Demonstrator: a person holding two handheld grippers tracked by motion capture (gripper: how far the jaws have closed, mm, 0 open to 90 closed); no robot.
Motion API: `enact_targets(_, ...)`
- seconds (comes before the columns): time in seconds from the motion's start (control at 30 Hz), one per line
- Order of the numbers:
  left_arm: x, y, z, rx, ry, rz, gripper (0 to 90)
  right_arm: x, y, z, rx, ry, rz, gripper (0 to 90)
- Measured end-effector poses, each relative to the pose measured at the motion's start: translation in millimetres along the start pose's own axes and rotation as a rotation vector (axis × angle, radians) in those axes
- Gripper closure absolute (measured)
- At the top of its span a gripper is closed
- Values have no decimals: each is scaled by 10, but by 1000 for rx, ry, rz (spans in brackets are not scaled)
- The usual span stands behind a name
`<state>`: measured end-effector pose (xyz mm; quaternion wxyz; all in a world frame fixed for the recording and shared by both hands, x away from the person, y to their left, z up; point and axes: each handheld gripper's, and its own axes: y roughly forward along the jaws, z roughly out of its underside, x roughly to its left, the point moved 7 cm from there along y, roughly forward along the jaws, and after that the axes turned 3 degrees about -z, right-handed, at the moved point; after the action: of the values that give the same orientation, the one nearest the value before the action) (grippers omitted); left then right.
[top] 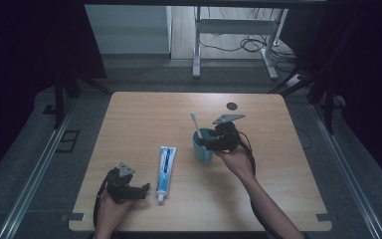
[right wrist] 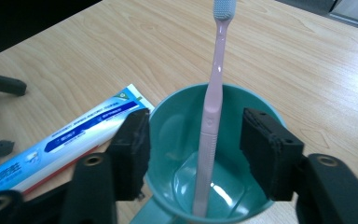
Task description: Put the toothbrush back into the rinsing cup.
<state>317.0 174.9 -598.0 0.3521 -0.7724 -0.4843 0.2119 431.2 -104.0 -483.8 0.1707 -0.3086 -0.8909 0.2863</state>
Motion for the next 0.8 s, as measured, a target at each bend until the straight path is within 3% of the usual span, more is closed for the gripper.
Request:
enact_targets(0.4, 3, 0, -1, 0, 4, 0, 5, 80, -254, 47, 0, -60, 0, 261)
enact_targets(0.8, 0, 3, -3, -3, 0, 1, 5, 74, -391, 195, 15, -89, 17, 168)
